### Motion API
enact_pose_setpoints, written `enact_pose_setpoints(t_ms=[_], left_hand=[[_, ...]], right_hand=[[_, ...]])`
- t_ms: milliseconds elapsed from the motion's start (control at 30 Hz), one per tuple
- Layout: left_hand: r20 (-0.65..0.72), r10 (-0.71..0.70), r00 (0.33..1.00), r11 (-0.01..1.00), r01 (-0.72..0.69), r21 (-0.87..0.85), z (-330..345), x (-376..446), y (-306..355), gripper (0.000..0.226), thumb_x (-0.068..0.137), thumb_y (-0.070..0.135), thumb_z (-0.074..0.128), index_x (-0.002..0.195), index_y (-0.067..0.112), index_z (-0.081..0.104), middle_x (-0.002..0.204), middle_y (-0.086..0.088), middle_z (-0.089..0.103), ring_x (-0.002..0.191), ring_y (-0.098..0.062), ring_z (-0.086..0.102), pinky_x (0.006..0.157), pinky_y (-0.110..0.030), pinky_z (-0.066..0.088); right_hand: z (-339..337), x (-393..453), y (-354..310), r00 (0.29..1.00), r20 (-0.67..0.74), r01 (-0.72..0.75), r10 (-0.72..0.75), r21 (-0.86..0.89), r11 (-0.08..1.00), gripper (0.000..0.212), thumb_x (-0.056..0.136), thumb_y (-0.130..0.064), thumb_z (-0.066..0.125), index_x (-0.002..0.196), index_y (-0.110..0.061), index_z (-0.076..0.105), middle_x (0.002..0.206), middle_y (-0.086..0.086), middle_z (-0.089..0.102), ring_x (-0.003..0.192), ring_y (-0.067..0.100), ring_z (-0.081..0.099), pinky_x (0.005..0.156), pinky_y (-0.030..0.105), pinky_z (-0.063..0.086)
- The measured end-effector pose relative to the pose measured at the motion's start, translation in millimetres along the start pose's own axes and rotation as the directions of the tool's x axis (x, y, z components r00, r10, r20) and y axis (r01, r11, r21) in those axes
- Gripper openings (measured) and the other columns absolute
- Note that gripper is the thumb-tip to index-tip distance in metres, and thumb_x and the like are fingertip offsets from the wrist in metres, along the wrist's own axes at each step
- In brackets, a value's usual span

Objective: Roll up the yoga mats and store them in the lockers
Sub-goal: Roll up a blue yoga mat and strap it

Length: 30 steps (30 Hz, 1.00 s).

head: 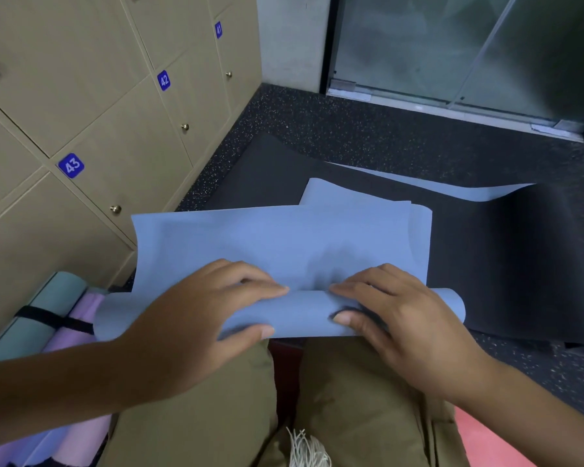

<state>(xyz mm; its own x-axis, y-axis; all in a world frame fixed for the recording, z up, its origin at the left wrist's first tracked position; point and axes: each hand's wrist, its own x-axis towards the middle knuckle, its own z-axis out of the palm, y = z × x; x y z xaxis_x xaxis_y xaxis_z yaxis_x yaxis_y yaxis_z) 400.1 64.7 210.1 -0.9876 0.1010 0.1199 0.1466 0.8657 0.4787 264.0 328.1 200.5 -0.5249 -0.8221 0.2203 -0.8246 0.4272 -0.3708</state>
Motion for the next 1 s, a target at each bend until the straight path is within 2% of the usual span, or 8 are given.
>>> enact_pose_setpoints(t_ms=[100, 200, 300, 467, 533, 700, 800, 1000], left_hand=[[-0.044, 0.069, 0.997, 0.992, -0.064, 0.107, 0.9, -6.7, 6.8, 0.050, 0.099, 0.058, 0.050, 0.136, 0.028, 0.064, 0.132, 0.019, 0.058, 0.120, -0.005, 0.056, 0.098, -0.028, 0.042], [-0.058, 0.113, 0.992, 0.974, -0.099, 0.202, 8.5, -12.9, 8.9, 0.059, 0.102, 0.060, 0.043, 0.141, 0.021, 0.061, 0.145, 0.008, 0.056, 0.129, -0.016, 0.055, 0.105, -0.034, 0.040], [-0.042, 0.134, 0.990, 0.956, -0.118, 0.268, 15.2, -12.7, 6.3, 0.063, 0.102, 0.058, 0.044, 0.146, 0.015, 0.056, 0.151, 0.001, 0.052, 0.133, -0.023, 0.054, 0.109, -0.039, 0.038], [-0.015, 0.113, 0.993, 0.961, -0.106, 0.257, 16.3, -4.5, -2.6, 0.065, 0.102, 0.058, 0.045, 0.151, 0.016, 0.050, 0.154, 0.001, 0.048, 0.136, -0.021, 0.052, 0.111, -0.037, 0.037], [-0.017, 0.103, 0.995, 0.963, -0.096, 0.250, 17.2, -0.1, -6.4, 0.066, 0.101, 0.058, 0.047, 0.151, 0.016, 0.049, 0.154, 0.002, 0.049, 0.135, -0.020, 0.052, 0.111, -0.035, 0.036], [-0.011, 0.071, 0.997, 0.961, -0.066, 0.268, 17.8, 10.6, -13.0, 0.066, 0.100, 0.060, 0.046, 0.151, 0.018, 0.050, 0.149, 0.004, 0.054, 0.131, -0.017, 0.054, 0.108, -0.031, 0.037], [0.002, 0.071, 0.997, 0.950, -0.068, 0.304, 17.5, 16.7, -16.2, 0.066, 0.098, 0.059, 0.047, 0.149, 0.018, 0.050, 0.147, 0.004, 0.056, 0.130, -0.016, 0.055, 0.107, -0.030, 0.036], [-0.048, 0.107, 0.993, 0.930, -0.083, 0.359, 12.6, 17.4, -11.8, 0.060, 0.096, 0.051, 0.051, 0.143, 0.014, 0.056, 0.148, -0.003, 0.053, 0.128, -0.025, 0.056, 0.105, -0.038, 0.040]], right_hand=[[0.4, 9.9, 3.8, 0.999, 0.038, -0.028, 0.027, 0.031, 0.999, 0.042, 0.104, -0.050, 0.042, 0.120, -0.023, 0.071, 0.105, -0.010, 0.067, 0.094, 0.017, 0.062, 0.080, 0.039, 0.054], [-1.3, 20.6, 8.9, 0.993, 0.106, -0.060, 0.055, 0.045, 0.997, 0.047, 0.103, -0.055, 0.036, 0.118, -0.027, 0.071, 0.100, -0.013, 0.067, 0.092, 0.014, 0.061, 0.082, 0.039, 0.052], [-2.1, 28.7, 11.0, 0.989, 0.134, -0.077, 0.070, 0.046, 0.996, 0.048, 0.103, -0.057, 0.031, 0.114, -0.030, 0.069, 0.098, -0.016, 0.067, 0.093, 0.010, 0.060, 0.084, 0.038, 0.050], [3.5, 19.2, 1.5, 0.996, -0.083, -0.044, 0.040, -0.040, 0.998, 0.022, 0.103, -0.037, 0.051, 0.109, -0.022, 0.067, 0.106, -0.010, 0.065, 0.095, 0.017, 0.059, 0.080, 0.039, 0.051], [7.4, 10.6, -2.5, 0.990, -0.143, -0.021, 0.006, -0.103, 0.994, 0.020, 0.101, -0.033, 0.059, 0.111, -0.018, 0.068, 0.114, -0.006, 0.065, 0.100, 0.021, 0.060, 0.083, 0.038, 0.050], [14.4, -3.8, -6.2, 0.982, -0.187, 0.000, -0.037, -0.192, 0.981, 0.029, 0.098, -0.030, 0.063, 0.121, -0.013, 0.070, 0.126, -0.001, 0.067, 0.111, 0.025, 0.061, 0.094, 0.038, 0.046], [17.1, -5.3, -5.4, 0.988, -0.153, -0.030, 0.001, -0.186, 0.982, 0.041, 0.097, -0.032, 0.062, 0.133, -0.013, 0.066, 0.136, -0.001, 0.064, 0.121, 0.026, 0.058, 0.102, 0.042, 0.047], [18.6, 3.5, 0.9, 0.997, -0.063, -0.057, 0.045, -0.195, 0.979, 0.054, 0.100, -0.042, 0.056, 0.146, -0.015, 0.054, 0.147, 0.000, 0.057, 0.134, 0.023, 0.052, 0.117, 0.046, 0.037]])
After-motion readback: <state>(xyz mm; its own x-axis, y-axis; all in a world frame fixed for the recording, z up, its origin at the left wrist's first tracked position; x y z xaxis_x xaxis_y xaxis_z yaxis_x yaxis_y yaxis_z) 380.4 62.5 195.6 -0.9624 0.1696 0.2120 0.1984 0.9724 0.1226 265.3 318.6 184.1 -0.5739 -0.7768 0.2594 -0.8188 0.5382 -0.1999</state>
